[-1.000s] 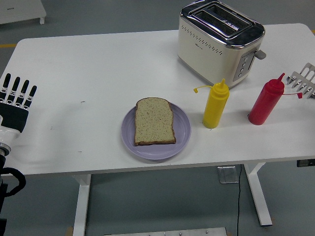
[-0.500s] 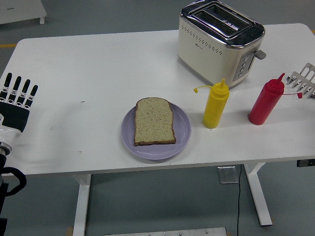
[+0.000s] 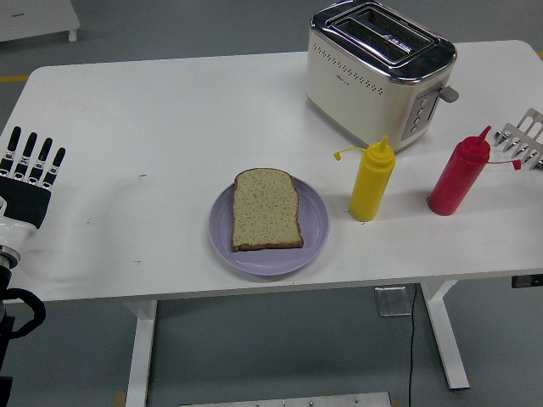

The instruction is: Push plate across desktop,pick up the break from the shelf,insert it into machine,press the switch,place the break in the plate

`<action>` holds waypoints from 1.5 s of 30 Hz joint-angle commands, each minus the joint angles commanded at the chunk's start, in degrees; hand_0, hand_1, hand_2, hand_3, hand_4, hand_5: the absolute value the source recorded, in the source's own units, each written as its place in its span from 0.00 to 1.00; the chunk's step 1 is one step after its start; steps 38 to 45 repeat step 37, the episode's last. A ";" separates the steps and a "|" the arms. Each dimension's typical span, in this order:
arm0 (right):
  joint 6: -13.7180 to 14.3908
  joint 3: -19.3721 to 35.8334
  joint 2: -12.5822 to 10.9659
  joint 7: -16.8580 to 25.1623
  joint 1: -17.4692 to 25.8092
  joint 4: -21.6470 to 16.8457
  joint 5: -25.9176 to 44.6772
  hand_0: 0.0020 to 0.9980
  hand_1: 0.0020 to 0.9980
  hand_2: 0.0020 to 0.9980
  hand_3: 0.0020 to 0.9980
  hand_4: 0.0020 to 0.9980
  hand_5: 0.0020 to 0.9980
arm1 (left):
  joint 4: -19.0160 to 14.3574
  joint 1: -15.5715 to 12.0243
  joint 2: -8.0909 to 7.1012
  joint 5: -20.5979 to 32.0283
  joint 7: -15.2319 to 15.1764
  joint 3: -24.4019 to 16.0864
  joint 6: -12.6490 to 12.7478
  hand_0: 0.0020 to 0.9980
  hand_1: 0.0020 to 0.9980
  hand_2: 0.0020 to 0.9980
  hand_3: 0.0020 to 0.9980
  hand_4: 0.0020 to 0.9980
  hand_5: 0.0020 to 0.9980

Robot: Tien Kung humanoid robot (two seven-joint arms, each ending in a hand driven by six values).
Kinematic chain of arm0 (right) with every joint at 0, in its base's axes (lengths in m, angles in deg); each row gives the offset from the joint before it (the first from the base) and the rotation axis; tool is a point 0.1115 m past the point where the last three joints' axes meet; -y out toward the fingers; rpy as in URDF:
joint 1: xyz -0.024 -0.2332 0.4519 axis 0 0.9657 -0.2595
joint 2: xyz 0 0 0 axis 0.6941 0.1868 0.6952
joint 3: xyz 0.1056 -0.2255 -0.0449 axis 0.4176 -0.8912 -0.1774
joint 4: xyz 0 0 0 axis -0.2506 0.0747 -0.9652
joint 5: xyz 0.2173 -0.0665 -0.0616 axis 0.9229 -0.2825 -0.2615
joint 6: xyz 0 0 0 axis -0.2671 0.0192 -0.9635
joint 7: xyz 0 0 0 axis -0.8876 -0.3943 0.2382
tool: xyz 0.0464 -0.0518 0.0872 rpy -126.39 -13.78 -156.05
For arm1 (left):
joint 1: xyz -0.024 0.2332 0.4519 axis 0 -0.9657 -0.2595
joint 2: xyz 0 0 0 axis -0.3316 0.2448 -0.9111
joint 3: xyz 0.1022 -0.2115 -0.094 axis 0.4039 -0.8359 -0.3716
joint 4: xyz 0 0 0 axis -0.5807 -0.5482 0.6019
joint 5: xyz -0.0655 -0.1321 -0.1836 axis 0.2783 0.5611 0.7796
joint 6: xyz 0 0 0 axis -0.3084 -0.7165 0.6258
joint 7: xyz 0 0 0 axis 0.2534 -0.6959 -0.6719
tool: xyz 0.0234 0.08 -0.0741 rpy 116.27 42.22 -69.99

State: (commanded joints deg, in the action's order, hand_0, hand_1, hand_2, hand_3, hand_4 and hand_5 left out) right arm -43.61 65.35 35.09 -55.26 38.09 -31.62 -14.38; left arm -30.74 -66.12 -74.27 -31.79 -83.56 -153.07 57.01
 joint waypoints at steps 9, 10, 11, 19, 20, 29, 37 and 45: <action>-0.08 -0.30 0.11 0.06 0.37 0.17 0.05 0.73 0.69 0.70 0.69 0.50 0.53 | 0.08 -0.24 0.02 0.12 -0.01 0.21 0.07 0.82 0.86 0.94 0.83 0.61 1.00; -0.08 -0.32 0.11 0.07 0.39 0.17 0.05 0.73 0.69 0.70 0.69 0.50 0.53 | 0.09 -0.25 0.02 0.12 -0.02 0.22 0.07 0.82 0.86 0.94 0.83 0.61 1.00; -0.08 -0.34 0.14 0.07 0.43 0.19 0.05 0.73 0.69 0.70 0.69 0.50 0.53 | 0.09 -0.25 0.00 0.13 -0.01 0.29 0.07 0.82 0.86 0.94 0.83 0.61 1.00; -0.09 -0.27 0.25 0.08 0.73 0.26 0.01 0.73 0.69 0.70 0.69 0.50 0.53 | 0.12 -0.48 -0.09 0.14 -0.01 0.59 0.10 0.81 0.86 0.94 0.83 0.61 1.00; -0.09 -0.23 0.26 0.08 0.77 0.25 0.01 0.73 0.69 0.70 0.69 0.50 0.53 | 0.12 -0.52 -0.10 0.14 -0.01 0.61 0.10 0.81 0.86 0.94 0.83 0.61 1.00; -0.08 -0.21 0.32 0.10 0.83 0.26 -0.01 0.73 0.68 0.70 0.69 0.50 0.53 | 0.12 -0.58 -0.16 0.15 -0.01 0.66 0.12 0.81 0.86 0.94 0.83 0.61 1.00; -0.09 -0.07 0.35 0.07 0.53 0.27 -0.04 0.72 0.68 0.70 0.69 0.50 0.53 | 0.06 -0.45 -0.15 0.14 -0.01 0.25 0.14 0.81 0.86 0.94 0.83 0.61 1.00; -0.09 -0.07 0.35 0.07 0.53 0.27 -0.04 0.72 0.68 0.70 0.69 0.50 0.53 | 0.06 -0.45 -0.15 0.14 -0.01 0.25 0.14 0.81 0.86 0.94 0.83 0.61 1.00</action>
